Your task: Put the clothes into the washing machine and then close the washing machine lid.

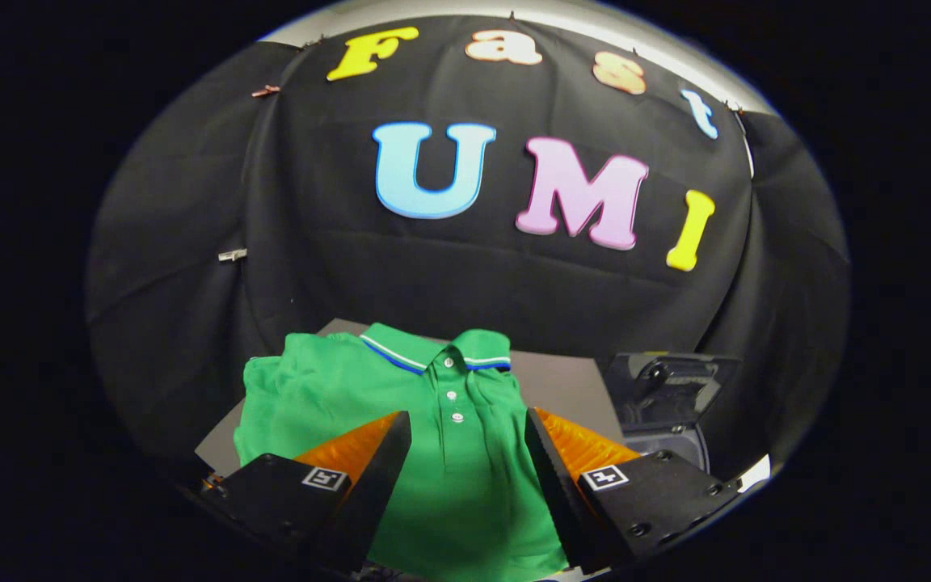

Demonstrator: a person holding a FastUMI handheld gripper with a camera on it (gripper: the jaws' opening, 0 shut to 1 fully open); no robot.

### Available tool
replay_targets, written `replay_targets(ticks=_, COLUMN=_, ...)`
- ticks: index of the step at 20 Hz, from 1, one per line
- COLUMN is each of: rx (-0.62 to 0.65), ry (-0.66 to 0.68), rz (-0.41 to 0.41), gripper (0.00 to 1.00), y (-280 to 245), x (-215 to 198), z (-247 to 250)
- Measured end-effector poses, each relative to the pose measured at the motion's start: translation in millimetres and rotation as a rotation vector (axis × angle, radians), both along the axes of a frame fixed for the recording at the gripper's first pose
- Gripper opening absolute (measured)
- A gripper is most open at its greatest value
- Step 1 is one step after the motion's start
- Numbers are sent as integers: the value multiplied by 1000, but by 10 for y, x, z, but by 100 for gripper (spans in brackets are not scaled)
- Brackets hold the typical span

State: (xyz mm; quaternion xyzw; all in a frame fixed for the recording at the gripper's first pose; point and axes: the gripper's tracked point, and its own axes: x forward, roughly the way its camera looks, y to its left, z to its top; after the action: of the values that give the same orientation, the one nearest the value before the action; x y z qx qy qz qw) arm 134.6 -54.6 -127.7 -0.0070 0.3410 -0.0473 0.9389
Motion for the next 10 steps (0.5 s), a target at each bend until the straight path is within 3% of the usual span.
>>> replay_targets(ticks=2, rx=22, ry=232, rz=23, gripper=89, y=17, x=-133, z=-563)
replay_targets(ticks=3, rx=53, ry=195, rz=35, gripper=89, y=-14, x=36, z=-517)
replay_targets(ticks=4, rx=61, ry=201, rz=17, gripper=89, y=-29, x=-2, z=-695)
replay_targets(ticks=7, rx=79, ry=196, rz=71, gripper=87, y=36, x=-67, z=-680)
replay_targets(ticks=10, rx=29, ry=176, rz=160, gripper=39, y=44, x=-71, z=-598)
